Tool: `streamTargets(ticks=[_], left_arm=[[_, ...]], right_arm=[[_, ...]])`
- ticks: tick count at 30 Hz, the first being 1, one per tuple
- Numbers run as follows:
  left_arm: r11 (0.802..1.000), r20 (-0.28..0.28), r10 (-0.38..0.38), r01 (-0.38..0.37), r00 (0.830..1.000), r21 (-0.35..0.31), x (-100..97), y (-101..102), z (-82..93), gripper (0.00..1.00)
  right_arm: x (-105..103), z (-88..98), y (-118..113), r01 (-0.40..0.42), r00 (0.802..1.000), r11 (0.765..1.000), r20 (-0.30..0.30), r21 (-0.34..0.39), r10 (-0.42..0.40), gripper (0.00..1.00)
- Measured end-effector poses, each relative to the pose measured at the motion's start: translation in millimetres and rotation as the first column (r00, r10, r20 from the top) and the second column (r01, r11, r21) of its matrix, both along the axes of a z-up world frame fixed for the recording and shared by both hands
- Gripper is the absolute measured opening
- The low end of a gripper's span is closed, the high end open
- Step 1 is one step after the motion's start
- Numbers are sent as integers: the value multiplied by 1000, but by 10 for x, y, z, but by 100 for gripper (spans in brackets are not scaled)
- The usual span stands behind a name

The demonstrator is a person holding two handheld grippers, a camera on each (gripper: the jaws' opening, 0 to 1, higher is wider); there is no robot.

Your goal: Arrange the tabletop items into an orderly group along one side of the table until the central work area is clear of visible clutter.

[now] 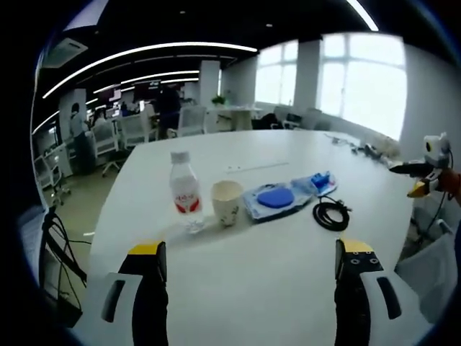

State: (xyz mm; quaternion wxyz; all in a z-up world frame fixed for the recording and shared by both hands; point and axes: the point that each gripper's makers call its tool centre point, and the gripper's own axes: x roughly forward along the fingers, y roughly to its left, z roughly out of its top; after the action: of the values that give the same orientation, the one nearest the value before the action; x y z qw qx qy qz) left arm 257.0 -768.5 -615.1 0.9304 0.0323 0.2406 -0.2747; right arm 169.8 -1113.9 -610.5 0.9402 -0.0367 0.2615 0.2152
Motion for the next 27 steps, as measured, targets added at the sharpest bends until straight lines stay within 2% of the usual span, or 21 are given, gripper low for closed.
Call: streamTargets(ticks=[12, 17, 27], left_arm=[[999, 9, 35, -36, 999, 5, -12, 152, 28, 95], [999, 9, 38, -38, 999, 4, -21, 156, 19, 95], [1000, 12, 28, -28, 1000, 12, -19, 130, 15, 96]], right_arm=[[49, 30, -18, -1, 1000, 1000, -12, -17, 0, 99], [90, 117, 14, -18, 1000, 1000, 11, -22, 18, 99], [111, 93, -18, -15, 1000, 1000, 7, -23, 15, 99]])
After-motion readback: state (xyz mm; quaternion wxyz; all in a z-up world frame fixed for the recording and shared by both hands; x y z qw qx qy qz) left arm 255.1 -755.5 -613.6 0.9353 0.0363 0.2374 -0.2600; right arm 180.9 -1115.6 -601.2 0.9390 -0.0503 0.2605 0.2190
